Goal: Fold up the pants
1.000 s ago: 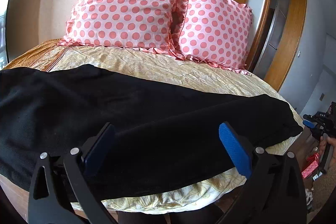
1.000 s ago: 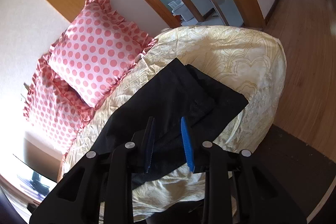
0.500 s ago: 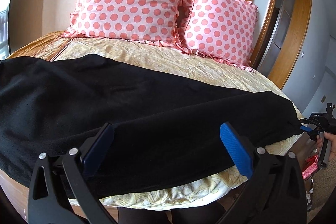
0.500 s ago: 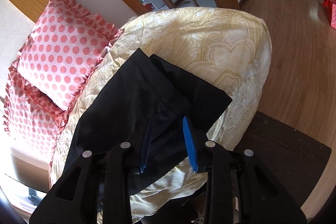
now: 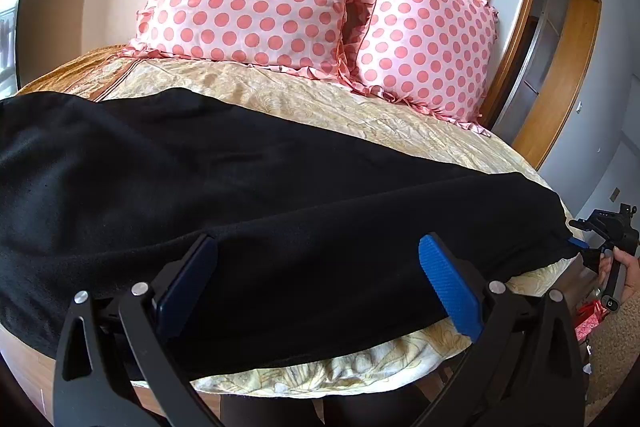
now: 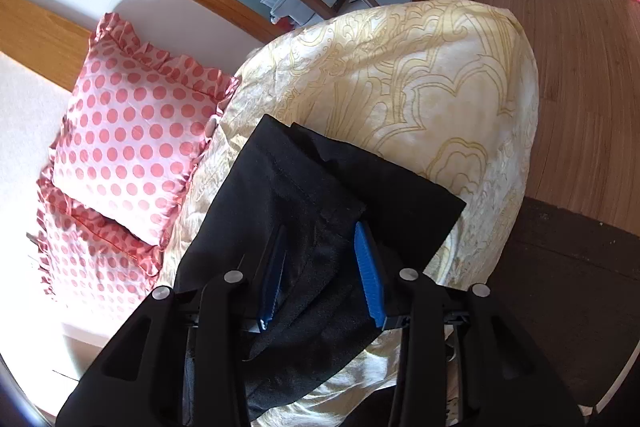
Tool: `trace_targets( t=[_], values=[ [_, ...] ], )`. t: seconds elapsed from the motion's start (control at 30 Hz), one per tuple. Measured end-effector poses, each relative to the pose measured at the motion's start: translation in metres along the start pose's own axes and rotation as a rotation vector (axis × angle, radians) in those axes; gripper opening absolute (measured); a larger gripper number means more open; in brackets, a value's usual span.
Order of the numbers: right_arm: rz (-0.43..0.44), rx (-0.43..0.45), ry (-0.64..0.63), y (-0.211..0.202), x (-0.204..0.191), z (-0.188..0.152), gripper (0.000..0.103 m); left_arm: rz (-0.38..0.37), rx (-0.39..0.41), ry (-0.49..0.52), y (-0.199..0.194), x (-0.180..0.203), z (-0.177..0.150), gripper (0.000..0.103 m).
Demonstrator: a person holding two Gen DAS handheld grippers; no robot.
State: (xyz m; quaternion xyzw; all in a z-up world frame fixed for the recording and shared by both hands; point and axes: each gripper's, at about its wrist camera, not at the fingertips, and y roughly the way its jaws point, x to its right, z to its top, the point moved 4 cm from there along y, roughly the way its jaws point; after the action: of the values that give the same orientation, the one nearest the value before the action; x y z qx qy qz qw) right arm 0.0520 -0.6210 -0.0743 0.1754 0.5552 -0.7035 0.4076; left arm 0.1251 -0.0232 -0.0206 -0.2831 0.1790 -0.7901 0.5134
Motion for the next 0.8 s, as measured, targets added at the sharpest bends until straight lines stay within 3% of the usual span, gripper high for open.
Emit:
trace_targets(
  t=[0.23, 0.27, 0.3, 0.33, 0.47, 0.6, 0.7, 0.8],
  values=[
    [-0.102, 0.021, -0.117, 0.003, -0.017, -0.006, 0.038, -0.002, -0.003, -0.002, 0.001, 0.000, 0.001, 0.101],
    [-0.114, 0.033, -0.154, 0.006, -0.021, -0.007, 0.031, -0.001, -0.003, -0.001, 0.002, 0.000, 0.001, 0.101],
    [-0.101, 0.028, -0.169, 0.009, -0.022, -0.008, 0.008, -0.001, -0.004, 0.000, 0.002, 0.000, 0.001, 0.101],
    [-0.072, 0.017, -0.162, 0.012, -0.022, -0.008, 0.004, -0.002, -0.005, 0.002, 0.002, 0.001, 0.001, 0.101],
    [-0.024, 0.079, -0.144, 0.004, -0.023, 0.002, 0.003, -0.007, -0.008, 0.001, 0.002, -0.001, 0.001, 0.101],
    [0.029, 0.178, -0.152, -0.032, -0.027, 0.015, 0.003, -0.005, -0.008, -0.007, 0.003, -0.001, 0.001, 0.101],
    [-0.035, 0.204, -0.168, -0.046, -0.019, 0.011, 0.003, -0.012, -0.016, -0.016, 0.005, -0.001, 0.000, 0.101],
    [-0.108, 0.155, -0.135, -0.037, 0.006, 0.000, 0.003, -0.016, -0.019, -0.016, 0.005, -0.002, -0.001, 0.101]
  ],
)
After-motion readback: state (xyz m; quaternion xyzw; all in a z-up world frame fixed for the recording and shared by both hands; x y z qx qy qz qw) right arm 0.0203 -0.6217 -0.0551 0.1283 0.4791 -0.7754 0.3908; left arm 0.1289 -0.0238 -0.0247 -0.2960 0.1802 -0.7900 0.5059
